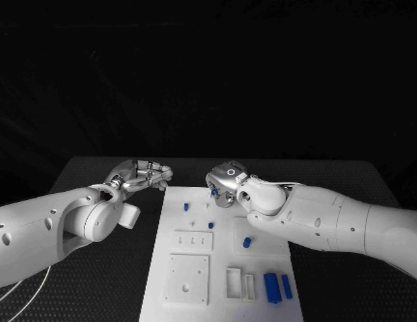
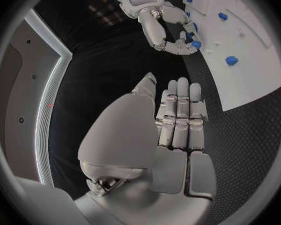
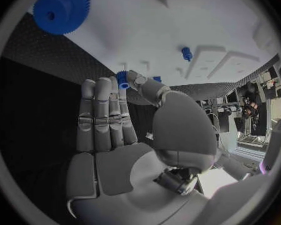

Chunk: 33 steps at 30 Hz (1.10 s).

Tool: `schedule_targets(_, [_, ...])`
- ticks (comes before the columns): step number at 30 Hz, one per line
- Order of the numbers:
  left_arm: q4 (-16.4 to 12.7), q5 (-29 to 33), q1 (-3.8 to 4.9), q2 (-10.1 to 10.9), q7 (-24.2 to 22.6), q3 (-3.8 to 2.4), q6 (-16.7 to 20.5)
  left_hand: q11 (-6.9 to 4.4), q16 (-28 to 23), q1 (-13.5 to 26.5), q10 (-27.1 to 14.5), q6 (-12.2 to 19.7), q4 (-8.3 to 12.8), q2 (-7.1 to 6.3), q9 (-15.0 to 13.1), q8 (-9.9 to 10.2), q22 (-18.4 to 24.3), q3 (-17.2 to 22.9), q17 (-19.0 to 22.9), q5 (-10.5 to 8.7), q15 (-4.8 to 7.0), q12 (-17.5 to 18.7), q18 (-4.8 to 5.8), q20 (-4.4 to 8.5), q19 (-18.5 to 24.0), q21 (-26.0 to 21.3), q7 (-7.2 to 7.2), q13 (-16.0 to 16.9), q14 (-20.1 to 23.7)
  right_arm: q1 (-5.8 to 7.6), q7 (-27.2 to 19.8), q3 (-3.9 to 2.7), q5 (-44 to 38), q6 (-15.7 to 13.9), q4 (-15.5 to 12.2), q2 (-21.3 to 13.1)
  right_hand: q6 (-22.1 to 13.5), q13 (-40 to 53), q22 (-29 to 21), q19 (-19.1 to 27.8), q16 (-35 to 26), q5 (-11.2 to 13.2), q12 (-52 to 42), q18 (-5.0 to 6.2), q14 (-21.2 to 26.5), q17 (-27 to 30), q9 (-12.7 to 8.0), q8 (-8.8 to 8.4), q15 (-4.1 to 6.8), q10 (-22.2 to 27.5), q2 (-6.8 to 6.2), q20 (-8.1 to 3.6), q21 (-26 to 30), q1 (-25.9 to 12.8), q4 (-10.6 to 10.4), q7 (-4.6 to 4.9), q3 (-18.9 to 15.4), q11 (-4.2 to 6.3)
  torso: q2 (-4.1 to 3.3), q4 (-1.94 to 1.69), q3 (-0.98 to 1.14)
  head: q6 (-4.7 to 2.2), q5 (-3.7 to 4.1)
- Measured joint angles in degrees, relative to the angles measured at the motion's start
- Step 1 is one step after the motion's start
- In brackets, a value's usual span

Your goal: Assemble the parts on the task board

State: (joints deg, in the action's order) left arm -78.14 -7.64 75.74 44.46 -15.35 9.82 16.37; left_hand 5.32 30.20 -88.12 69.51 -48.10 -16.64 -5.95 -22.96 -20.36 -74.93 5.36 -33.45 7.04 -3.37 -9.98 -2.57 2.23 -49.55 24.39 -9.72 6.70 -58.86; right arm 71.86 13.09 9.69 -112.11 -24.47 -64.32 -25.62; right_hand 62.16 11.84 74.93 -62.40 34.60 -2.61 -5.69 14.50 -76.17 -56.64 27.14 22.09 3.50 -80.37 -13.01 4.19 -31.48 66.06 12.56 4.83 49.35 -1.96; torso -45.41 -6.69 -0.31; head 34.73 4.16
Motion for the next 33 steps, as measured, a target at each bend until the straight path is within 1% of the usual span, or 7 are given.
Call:
schedule_targets(7, [-0.43,0.0,0.59,0.0,0.01,0.0,0.0,0.0,0.0,0.0,0.0,0.0,0.0,0.0,0.0,0.0,0.0,0.0,-0.05,0.0,0.0,0.0,0.01,0.0,0.0,0.0,0.0,0.0,0.0,0.0,0.0,0.0,-0.13,-0.18,1.12,0.87,-0.01,1.18,-0.02,0.0,0.01,0.01,0.0,-0.06,0.17,0.06,0.01,-0.02,0.15,0.01,-0.38,0.0,-0.14,-0.38,-0.24,0.01,0.24,0.0,-0.23,-0.16,0.01,-0.06,-0.25])
schedule_targets(10, [-0.54,-0.02,0.75,0.03,0.01,0.0,-0.01,0.0,0.0,0.0,0.0,0.0,0.0,0.0,0.0,0.0,0.01,0.0,-0.05,0.0,0.0,0.0,0.02,0.0,0.0,0.0,0.0,0.0,0.0,0.0,0.0,0.0,-0.15,-0.19,1.18,0.93,-0.02,1.18,-0.02,-0.08,0.01,0.08,0.0,-0.27,0.17,0.06,0.02,-0.02,0.15,0.01,-0.75,-0.08,-0.23,-0.3,-0.24,0.02,0.24,0.0,-0.38,-0.3,0.01,-0.03,-0.26])
schedule_targets(15, [-0.54,-0.05,1.03,0.03,0.01,0.0,-0.01,0.0,0.0,0.0,0.0,0.0,0.0,0.0,-0.01,0.0,0.01,0.0,-0.04,0.0,0.0,0.0,0.03,0.0,0.0,0.0,0.0,0.0,0.0,-0.01,-0.05,0.0,-0.15,-0.17,1.43,1.14,-0.05,1.17,-0.03,-0.22,0.01,0.17,0.0,-0.34,0.17,0.12,0.4,-0.15,0.15,0.01,-0.81,-0.22,-0.23,-0.35,-0.38,0.04,0.37,0.0,-0.58,-0.46,-0.03,0.03,-0.13])
schedule_targets(16, [-0.54,-0.06,1.06,0.01,0.01,0.0,-0.01,0.0,0.0,0.0,0.0,0.0,0.0,0.0,-0.01,0.0,0.01,0.0,-0.04,0.0,0.0,0.0,0.03,0.0,0.0,0.0,0.0,0.0,0.0,-0.01,-0.06,0.0,-0.15,-0.15,1.55,1.24,-0.07,1.17,-0.02,-0.22,0.01,0.17,0.0,-0.34,0.18,0.12,0.79,-0.21,0.15,0.01,-0.83,-0.22,-0.23,-0.38,-0.39,0.06,0.38,0.01,-0.6,-0.46,-0.03,0.03,-0.12])
schedule_targets(21, [-0.56,-0.07,1.16,-0.25,0.02,0.0,-0.02,0.0,0.0,0.0,0.0,0.0,0.0,0.0,-0.01,0.0,0.01,0.0,-0.1,0.0,0.0,0.0,0.03,0.0,0.0,0.0,0.0,0.0,0.0,-0.01,-0.07,0.01,-0.14,-0.09,2.23,1.92,0.03,1.16,-0.03,-0.23,0.01,0.18,0.0,-0.35,0.18,0.12,0.87,-0.25,0.14,0.02,-0.88,-0.22,-0.23,-0.43,-0.39,-0.05,0.38,0.01,-0.64,-0.46,-0.04,0.08,-0.12])
schedule_targets(25, [-0.7,-0.08,1.35,-0.34,0.03,-0.01,-0.05,0.0,0.0,0.0,0.0,0.0,0.0,0.0,-0.01,0.0,0.02,0.0,-0.1,0.0,0.0,0.24,0.05,0.0,0.0,0.0,0.0,0.0,0.0,-0.02,-0.11,0.01,-0.12,-0.04,2.95,2.44,0.07,1.16,-0.03,-0.22,0.01,0.22,0.0,-0.36,0.19,0.12,0.89,-0.13,0.13,0.02,-0.88,-0.22,-0.23,-0.43,-0.39,-0.08,0.38,0.01,-0.65,-0.55,-0.04,0.23,-0.12])
schedule_targets(33, [-0.8,-0.09,1.51,-0.29,0.05,-0.01,-0.05,0.0,0.0,0.0,0.0,0.0,0.0,0.0,0.04,0.0,0.02,0.0,-0.09,0.0,0.0,0.24,0.07,0.0,0.0,0.0,0.0,0.0,0.0,-0.06,-0.17,0.01,-0.11,0.04,3.95,2.63,0.06,1.11,0.01,-0.22,0.01,-0.06,0.01,-0.38,0.01,0.12,0.92,-0.01,0.28,0.02,-0.87,-0.21,-0.45,-0.42,-0.39,-0.08,0.38,0.01,-0.71,-0.62,0.02,0.43,-0.46])
